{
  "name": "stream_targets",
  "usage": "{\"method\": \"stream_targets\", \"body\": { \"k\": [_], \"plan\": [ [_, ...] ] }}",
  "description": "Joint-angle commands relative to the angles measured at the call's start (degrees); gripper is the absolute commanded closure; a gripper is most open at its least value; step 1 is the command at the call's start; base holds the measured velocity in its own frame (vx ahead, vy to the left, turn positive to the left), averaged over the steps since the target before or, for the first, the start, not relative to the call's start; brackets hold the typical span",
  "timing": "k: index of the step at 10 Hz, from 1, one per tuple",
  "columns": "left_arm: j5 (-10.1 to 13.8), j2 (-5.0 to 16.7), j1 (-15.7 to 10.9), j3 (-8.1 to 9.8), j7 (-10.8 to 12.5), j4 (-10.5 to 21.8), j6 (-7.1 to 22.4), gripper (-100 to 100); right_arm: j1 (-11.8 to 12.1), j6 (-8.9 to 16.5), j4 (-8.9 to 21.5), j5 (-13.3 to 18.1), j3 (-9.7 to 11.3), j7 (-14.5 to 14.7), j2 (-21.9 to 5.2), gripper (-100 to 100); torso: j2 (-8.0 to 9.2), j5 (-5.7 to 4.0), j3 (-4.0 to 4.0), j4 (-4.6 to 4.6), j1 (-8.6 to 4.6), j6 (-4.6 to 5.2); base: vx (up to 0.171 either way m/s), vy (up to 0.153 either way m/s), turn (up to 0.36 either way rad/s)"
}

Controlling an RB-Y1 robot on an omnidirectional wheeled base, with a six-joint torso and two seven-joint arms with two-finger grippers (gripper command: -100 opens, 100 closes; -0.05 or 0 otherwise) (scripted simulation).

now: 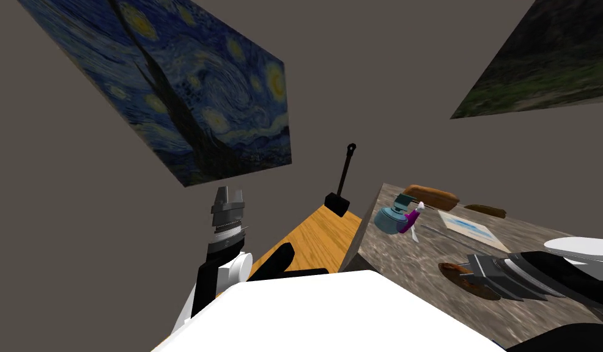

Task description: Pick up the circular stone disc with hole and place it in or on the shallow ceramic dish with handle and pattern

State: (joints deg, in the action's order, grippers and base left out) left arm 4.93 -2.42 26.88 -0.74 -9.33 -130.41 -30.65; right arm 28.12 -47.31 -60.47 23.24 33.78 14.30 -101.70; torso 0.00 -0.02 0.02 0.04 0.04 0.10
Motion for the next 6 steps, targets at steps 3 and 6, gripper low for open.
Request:
{"method": "stream_targets", "body": {
  "k": [3, 6],
  "plan": [
    [0.00, 0.00, 0.00, 0.00, 0.00, 0.00, 0.00, 0, -0.61, -1.94, -0.15, -0.28, -0.23, -0.88, -2.48, 100, 0.06, 0.06, 0.03, 0.02, 0.08, 0.05, -0.011, 0.010, -0.057],
    [0.00, 0.00, 0.00, 0.00, 0.00, 0.00, 0.00, 0, 0.58, -0.72, -0.40, -0.34, -0.26, 0.54, -3.55, 100, 0.03, 0.03, 0.02, 0.01, 0.05, 0.01, -0.016, 0.004, 0.031]
  ]
}}
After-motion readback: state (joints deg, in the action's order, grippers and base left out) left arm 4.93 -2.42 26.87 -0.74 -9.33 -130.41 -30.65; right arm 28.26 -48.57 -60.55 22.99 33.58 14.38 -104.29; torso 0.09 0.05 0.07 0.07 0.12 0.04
